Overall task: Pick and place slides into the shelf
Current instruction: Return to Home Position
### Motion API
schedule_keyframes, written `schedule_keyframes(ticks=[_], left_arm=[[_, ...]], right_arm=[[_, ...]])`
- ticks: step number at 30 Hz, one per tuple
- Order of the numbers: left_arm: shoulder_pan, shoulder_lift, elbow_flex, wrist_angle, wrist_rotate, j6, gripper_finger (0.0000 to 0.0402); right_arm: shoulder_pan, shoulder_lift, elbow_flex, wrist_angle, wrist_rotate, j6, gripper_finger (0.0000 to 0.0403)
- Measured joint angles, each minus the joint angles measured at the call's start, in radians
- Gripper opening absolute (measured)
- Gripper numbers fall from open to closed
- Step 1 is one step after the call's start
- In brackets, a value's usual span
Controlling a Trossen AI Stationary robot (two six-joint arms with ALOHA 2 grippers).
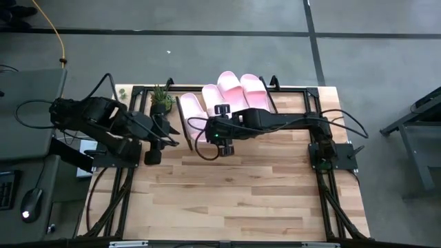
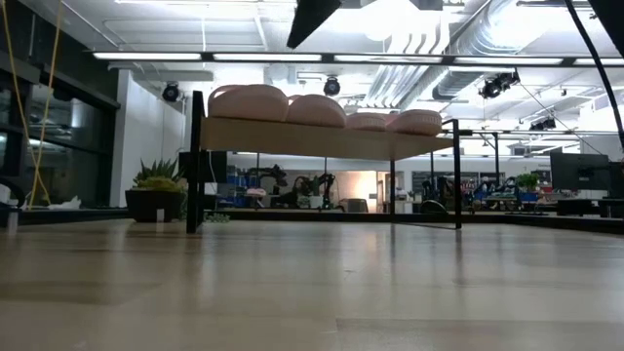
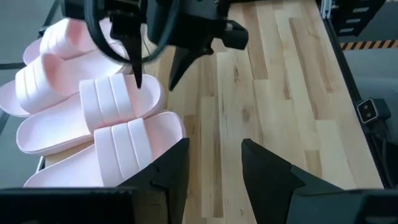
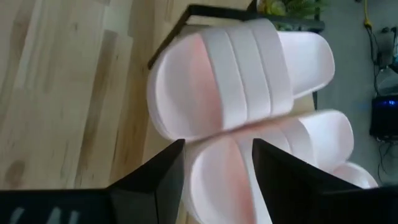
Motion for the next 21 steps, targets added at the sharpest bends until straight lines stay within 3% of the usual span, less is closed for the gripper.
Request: schedule_keyframes(ticks=[14, 21], left_arm=[[0.000, -0.081, -0.046, -0.005, -0.005, 0.000, 0.0129], [0.000, -0.126, -0.066, 0.001, -0.005, -0.009, 0.0129]], right_arm=[[0.006, -0.042, 0.038, -0.100, -0.035, 0.035, 0.0177], [0.011, -0.127, 0.038, -0.091, -0.147, 0.043, 0.0177]])
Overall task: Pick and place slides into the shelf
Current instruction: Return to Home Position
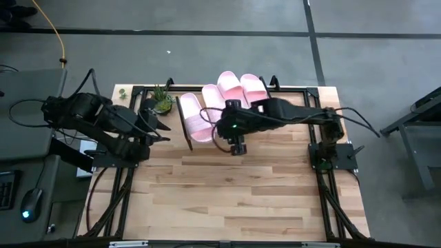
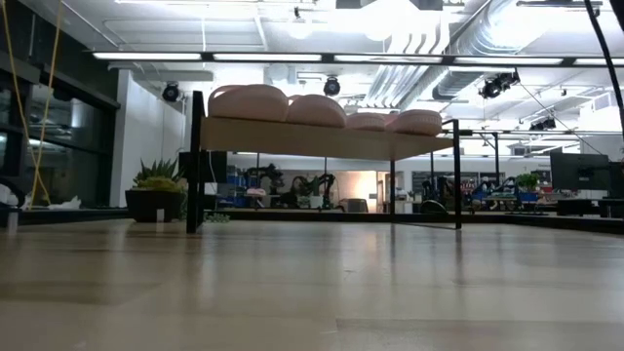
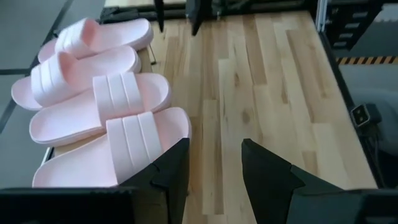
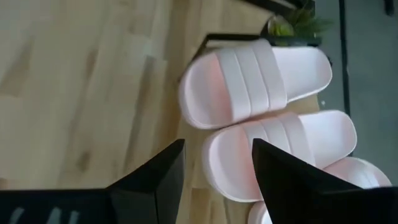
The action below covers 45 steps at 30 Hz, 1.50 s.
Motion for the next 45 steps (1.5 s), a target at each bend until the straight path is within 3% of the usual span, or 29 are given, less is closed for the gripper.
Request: schedule_keyframes(ticks=[10, 17, 32, 38, 45], left_arm=[[0.000, -0.077, -0.014, 0.061, 0.001, 0.002, 0.0129], [0.000, -0.164, -0.157, 0.126, 0.009, 0.008, 0.0129], [0.000, -0.409, -0.396, 0.325, 0.051, -0.008, 0.0129], [0.000, -0.430, -0.430, 0.355, 0.075, 0.032, 0.0129], [0.000, -0.429, -0.459, 0.362, 0.073, 0.046, 0.0129]], right_arm=[[0.022, -0.135, 0.000, -0.017, -0.082, 0.016, 0.0177], [0.035, -0.217, -0.001, -0.043, -0.140, 0.043, 0.0177], [0.115, -0.355, -0.034, -0.089, -0.141, 0.087, 0.0177], [0.137, -0.453, -0.162, -0.044, -0.140, 0.093, 0.0177], [0.138, -0.669, -0.470, 0.175, -0.132, 0.087, 0.0177]])
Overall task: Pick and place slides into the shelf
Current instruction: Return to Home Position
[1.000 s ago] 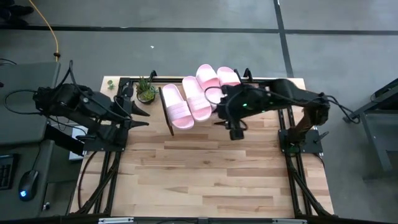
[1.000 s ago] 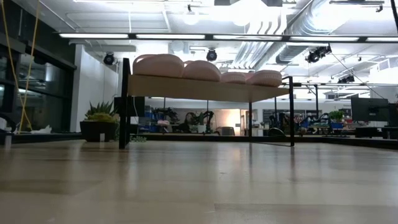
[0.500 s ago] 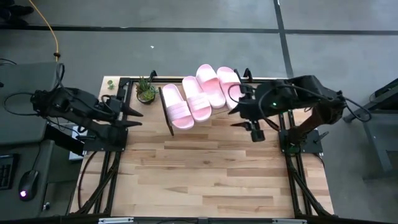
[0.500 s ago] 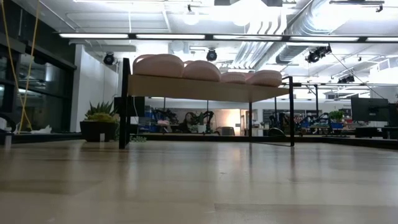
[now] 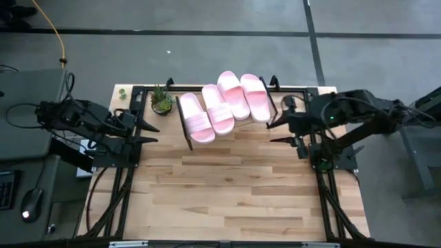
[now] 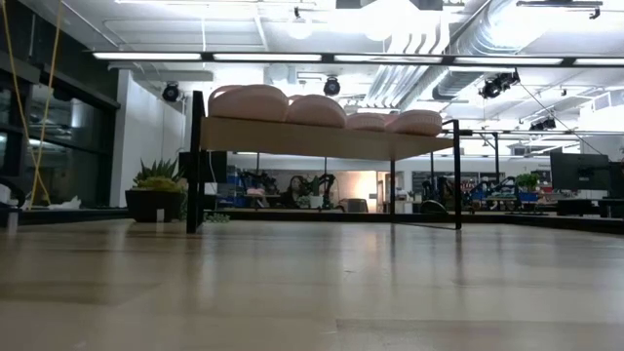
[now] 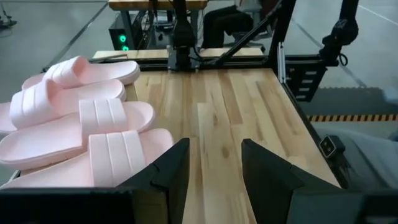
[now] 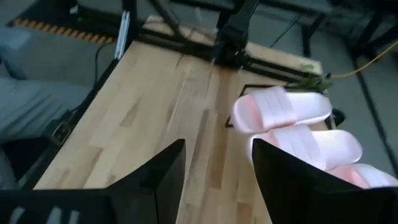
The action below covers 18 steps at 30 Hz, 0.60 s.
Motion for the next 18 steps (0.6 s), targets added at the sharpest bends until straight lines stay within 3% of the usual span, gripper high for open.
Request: schedule_keyframes(ticks=[5, 11, 18], left_arm=[[0.000, -0.008, -0.019, 0.049, 0.000, 0.032, 0.0129], [0.000, -0.014, -0.021, 0.053, -0.001, 0.038, 0.0129], [0.000, -0.060, -0.121, 0.113, -0.001, 0.043, 0.0129]], right_arm=[[0.000, -0.165, -0.235, 0.188, 0.070, -0.002, 0.0177], [0.000, -0.330, -0.457, 0.360, 0.071, -0.002, 0.0177], [0.000, -0.497, -0.696, 0.543, 0.086, -0.002, 0.0177]])
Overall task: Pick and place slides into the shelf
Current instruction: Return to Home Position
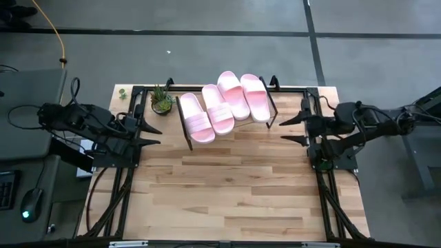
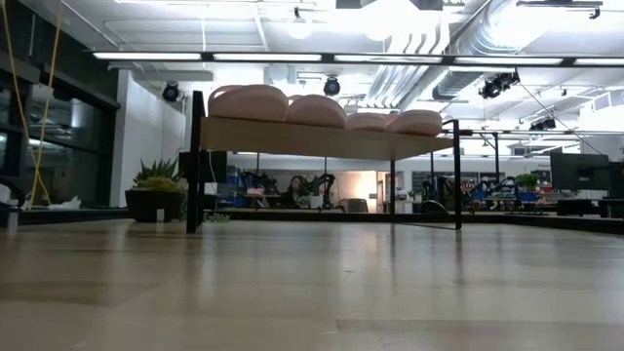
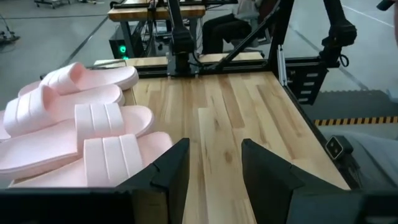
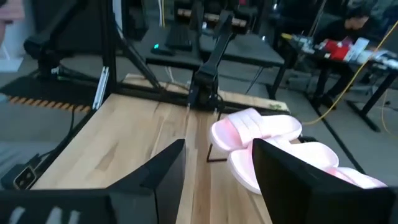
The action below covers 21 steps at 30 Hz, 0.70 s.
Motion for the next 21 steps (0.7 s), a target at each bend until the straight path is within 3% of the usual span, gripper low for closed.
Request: schedule_keyframes(ticks=[7, 21], left_arm=[[0.000, -0.115, -0.127, 0.091, -0.002, 0.000, 0.0129], [0.000, -0.314, -0.285, 0.150, -0.002, -0.027, 0.0129]], right_arm=[[0.000, -0.092, -0.125, 0.132, 0.000, -0.002, 0.0177], [0.000, -0.130, -0.240, 0.185, -0.001, -0.018, 0.0177]])
